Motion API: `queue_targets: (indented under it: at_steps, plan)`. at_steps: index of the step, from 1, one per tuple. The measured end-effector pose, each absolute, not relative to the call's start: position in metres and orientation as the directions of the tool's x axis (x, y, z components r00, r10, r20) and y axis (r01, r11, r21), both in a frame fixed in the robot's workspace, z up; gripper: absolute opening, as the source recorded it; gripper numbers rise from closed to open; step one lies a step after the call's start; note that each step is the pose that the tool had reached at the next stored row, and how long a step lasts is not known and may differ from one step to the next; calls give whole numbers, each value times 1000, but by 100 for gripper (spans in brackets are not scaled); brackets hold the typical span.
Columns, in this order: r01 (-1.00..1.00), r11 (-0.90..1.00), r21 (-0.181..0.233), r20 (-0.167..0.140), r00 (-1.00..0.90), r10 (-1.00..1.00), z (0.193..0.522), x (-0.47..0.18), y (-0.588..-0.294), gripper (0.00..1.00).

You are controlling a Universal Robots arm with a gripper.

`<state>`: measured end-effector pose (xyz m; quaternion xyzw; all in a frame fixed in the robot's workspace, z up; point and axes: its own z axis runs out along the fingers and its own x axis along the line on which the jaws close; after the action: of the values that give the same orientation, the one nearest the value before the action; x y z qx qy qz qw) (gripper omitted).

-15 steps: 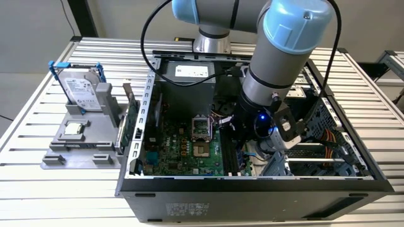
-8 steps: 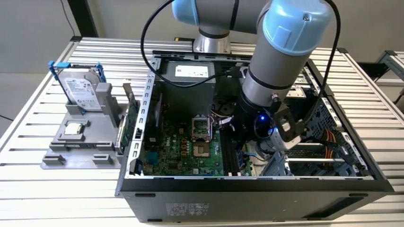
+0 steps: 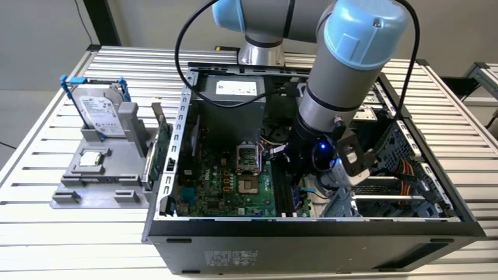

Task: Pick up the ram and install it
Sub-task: 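Insert the ram into the slot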

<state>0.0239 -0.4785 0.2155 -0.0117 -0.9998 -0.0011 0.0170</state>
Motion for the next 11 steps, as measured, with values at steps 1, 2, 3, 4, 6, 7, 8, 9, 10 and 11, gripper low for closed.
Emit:
queue_targets:
  at_steps: [1,2,3,4,6,7,8,9,10,11]
  plan:
    - [23,1000,-1,34,-999,23,215,24,-479,0]
    - [23,1000,-5,34,-999,24,215,24,-479,0]
    - [23,1000,-8,34,-999,24,215,24,-479,0]
    - [23,1000,-14,34,-999,24,215,24,-479,0]
    - [23,1000,-21,33,-999,24,215,24,-478,0]
    - [23,999,-23,34,-999,24,214,24,-478,0]
    - [23,999,-23,33,-999,24,214,24,-478,0]
    - [24,999,-23,33,-999,24,213,24,-477,0]
    - [24,999,-24,34,-999,24,213,24,-476,0]
    - [24,999,-25,34,-999,24,212,24,-475,0]
